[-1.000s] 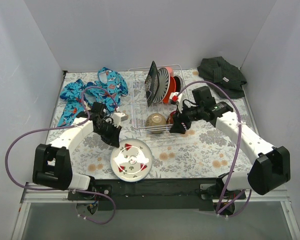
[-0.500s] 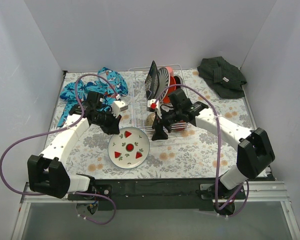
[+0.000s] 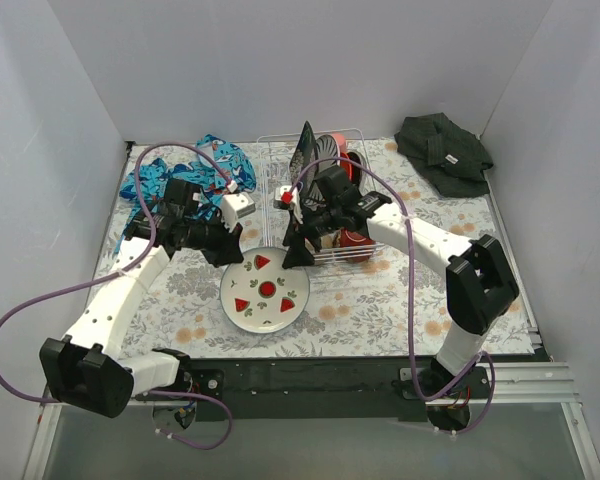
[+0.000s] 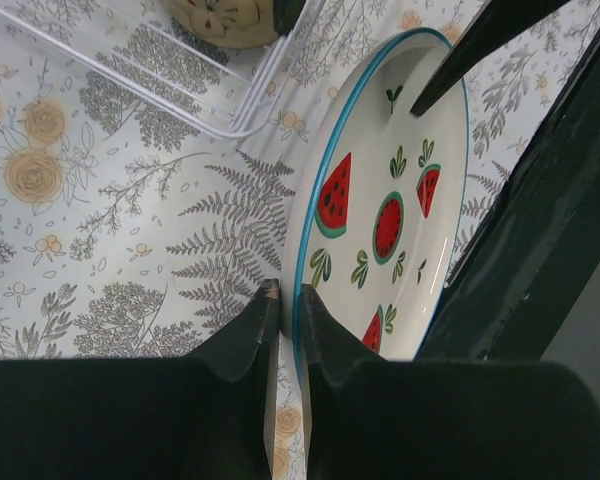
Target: Load the mixed dishes into the dish rack
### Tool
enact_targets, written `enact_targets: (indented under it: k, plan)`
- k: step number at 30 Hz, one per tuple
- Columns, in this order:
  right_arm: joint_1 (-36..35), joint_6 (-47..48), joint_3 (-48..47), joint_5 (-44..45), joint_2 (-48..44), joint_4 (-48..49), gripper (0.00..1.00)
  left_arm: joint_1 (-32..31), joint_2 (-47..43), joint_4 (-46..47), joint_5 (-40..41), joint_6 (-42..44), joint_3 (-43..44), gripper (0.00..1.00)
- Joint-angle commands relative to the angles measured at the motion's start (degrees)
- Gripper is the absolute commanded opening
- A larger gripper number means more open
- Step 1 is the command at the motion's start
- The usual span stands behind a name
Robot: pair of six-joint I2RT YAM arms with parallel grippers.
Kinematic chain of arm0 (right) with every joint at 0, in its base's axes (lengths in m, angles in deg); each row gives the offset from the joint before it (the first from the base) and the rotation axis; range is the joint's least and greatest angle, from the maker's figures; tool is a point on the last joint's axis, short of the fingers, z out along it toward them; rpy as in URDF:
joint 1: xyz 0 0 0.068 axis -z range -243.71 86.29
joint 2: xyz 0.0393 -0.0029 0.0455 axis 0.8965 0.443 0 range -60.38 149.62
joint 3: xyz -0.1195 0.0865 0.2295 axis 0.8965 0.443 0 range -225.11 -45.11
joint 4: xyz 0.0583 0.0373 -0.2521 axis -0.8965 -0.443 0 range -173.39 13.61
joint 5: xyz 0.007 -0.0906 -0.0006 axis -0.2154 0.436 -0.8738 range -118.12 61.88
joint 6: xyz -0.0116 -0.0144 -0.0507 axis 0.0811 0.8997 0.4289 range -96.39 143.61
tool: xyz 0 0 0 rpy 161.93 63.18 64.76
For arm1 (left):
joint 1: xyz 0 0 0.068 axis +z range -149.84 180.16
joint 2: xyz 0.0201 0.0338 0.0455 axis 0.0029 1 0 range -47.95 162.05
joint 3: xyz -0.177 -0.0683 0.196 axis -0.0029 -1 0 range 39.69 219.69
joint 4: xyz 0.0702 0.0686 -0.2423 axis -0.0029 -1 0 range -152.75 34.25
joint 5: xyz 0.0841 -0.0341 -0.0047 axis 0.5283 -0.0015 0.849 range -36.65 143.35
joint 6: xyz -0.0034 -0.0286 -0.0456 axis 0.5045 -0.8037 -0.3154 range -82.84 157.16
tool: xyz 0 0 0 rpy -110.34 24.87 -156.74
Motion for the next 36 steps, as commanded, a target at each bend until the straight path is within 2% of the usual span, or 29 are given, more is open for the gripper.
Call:
enact_targets:
  k: [1, 3, 4, 5, 7, 8, 9, 11, 12, 14, 15, 16, 19, 21, 22, 25, 26, 28, 32, 36]
  plan:
    - [-1.2, -2.6, -4.8, -4.9, 2.8, 1.7, 0.75, -0.1, -3.0, 3.7, -5.8, -5.8, 5.3, 0.0]
    - [-1.7, -3.3, -5.7, -6.5, 4.0, 1.7, 0.7, -0.1, -3.5, 4.9, -5.4, -6.9, 5.6, 0.0]
    - [-1.9, -3.5, -5.8, -6.7, 4.2, 1.7, 0.65, -0.1, -3.6, 5.2, -5.2, -7.2, 5.6, 0.0]
    - [-1.9, -4.5, -6.0, -6.8, 4.5, 2.0, 0.46, -0.1, -3.7, 5.7, -4.7, -7.5, 5.6, 0.0]
    - [-1.9, -5.6, -6.7, -6.4, 4.7, 2.4, 0.21, -0.1, -3.7, 6.3, -2.8, -7.7, 4.7, 0.0]
    - [-1.9, -7.1, -7.2, -4.7, 4.6, 2.5, 0.02, -0.1, -4.0, 8.4, -0.9, -10.7, 4.1, 0.0]
    - [-1.9, -8.1, -7.5, -3.2, 3.9, 2.8, 0.01, 0.0, -4.4, 10.2, 5.6, -12.7, 3.7, 0.07]
    - [-1.5, -9.9, -8.8, 0.4, 2.8, 2.7, 0.01, 1.1, -5.1, 15.5, 13.1, -18.8, 4.3, 0.3]
    - [-1.2, -11.8, -9.4, 1.5, 1.2, 2.6, 0.01, 2.2, -5.1, 17.2, 22.7, -20.9, 5.3, 0.48]
    - [-0.4, -13.9, -11.5, 5.0, -0.5, 3.2, 0.01, 7.3, -4.2, 22.3, 32.0, -26.3, 11.3, 0.66]
    - [-0.1, -16.2, -12.7, 5.9, -2.4, 3.5, 0.01, 9.6, -3.6, 24.1, 36.1, -27.8, 13.8, 0.83]
    - [0.2, -17.3, -13.7, 7.0, -3.2, 4.7, 0.01, 11.7, -3.4, 29.0, 43.9, -29.4, 15.4, 0.95]
    - [0.6, -21.8, -16.9, 13.7, -6.0, 9.1, 0.01, 17.4, -3.4, 36.3, 53.6, -31.6, 18.0, 0.98]
    - [0.6, -24.3, -16.1, 21.0, -8.2, 13.4, 0.01, 18.4, -3.0, 36.3, 55.2, -32.4, 19.1, 0.98]
    - [0.6, -27.1, -15.3, 23.8, -9.0, 18.7, 0.01, 18.8, -3.3, 35.6, 55.4, -32.9, 18.5, 0.98]
    - [0.4, -29.6, -14.1, 35.6, -10.4, 26.2, 0.01, 19.8, -5.7, 33.5, 52.6, -34.6, 14.5, 0.98]
    - [-0.7, -30.6, -15.0, 47.1, -10.2, 26.3, 0.01, 20.0, -6.4, 32.6, 50.4, -35.1, 13.5, 0.98]
    - [-2.1, -29.7, -18.1, 63.3, -8.2, 26.3, 0.01, 20.5, -8.5, 30.3, 48.2, -37.2, 11.3, 0.98]
    - [-3.4, -25.8, -20.9, 77.9, -3.2, 29.3, 0.01, 24.2, -11.0, 26.9, 42.7, -40.0, 9.7, 0.98]
    - [-3.5, -24.4, -21.1, 83.5, 0.0, 33.1, 0.01, 25.6, -12.8, 25.1, 39.6, -40.4, 8.2, 0.98]
